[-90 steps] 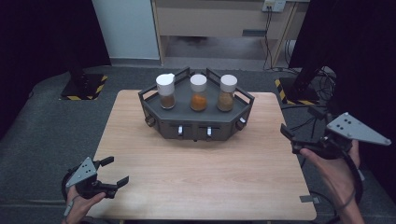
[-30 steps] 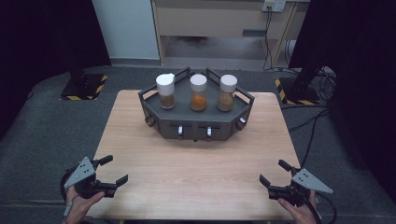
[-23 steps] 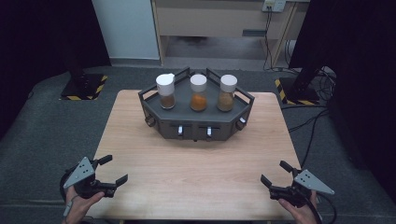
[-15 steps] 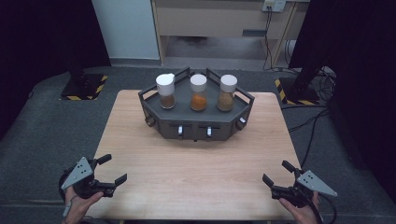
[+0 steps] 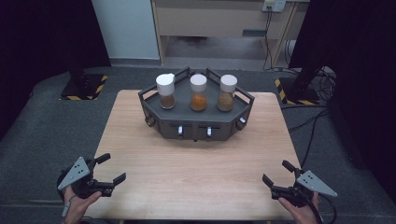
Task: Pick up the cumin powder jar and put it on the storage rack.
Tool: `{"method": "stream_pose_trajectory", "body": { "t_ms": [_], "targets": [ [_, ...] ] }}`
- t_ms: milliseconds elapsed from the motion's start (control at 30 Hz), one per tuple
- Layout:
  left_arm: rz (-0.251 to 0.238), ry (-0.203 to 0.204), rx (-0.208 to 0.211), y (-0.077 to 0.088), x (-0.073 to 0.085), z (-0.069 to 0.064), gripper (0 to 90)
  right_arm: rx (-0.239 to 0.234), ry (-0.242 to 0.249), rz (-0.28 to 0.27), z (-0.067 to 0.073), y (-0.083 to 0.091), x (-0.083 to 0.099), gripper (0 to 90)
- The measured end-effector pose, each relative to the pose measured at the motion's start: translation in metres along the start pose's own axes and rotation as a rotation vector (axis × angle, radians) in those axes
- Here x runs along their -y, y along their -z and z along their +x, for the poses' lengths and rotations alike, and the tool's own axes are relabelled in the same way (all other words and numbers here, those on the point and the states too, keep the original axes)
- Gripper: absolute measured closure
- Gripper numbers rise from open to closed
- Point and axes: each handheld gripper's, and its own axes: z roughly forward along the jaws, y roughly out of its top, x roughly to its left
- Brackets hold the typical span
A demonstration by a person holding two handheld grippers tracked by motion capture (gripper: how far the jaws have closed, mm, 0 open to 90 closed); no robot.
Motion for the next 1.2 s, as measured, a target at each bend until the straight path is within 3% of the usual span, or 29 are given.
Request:
{"method": "stream_pose_trajectory", "body": {
  "t_ms": [233, 533, 1200],
  "targets": [
    [-0.017, -0.002, -0.006, 0.001, 0.001, -0.0004, 1.8, 0.014, -0.012, -0.006, 0.0, 0.0004, 0.001, 3.7],
    [-0.043, 0.006, -0.038, 0.0035, 0.0034, -0.0023, 1.7, 0.068, 0.002, -0.023, 0.0068, 0.0025, 0.0006, 3.9],
    [-0.062, 0.014, -0.062, 0.0017, 0.0046, -0.0005, 1.6, 0.094, -0.005, -0.028, 0.0009, -0.0015, 0.0031, 4.7]
  ]
}}
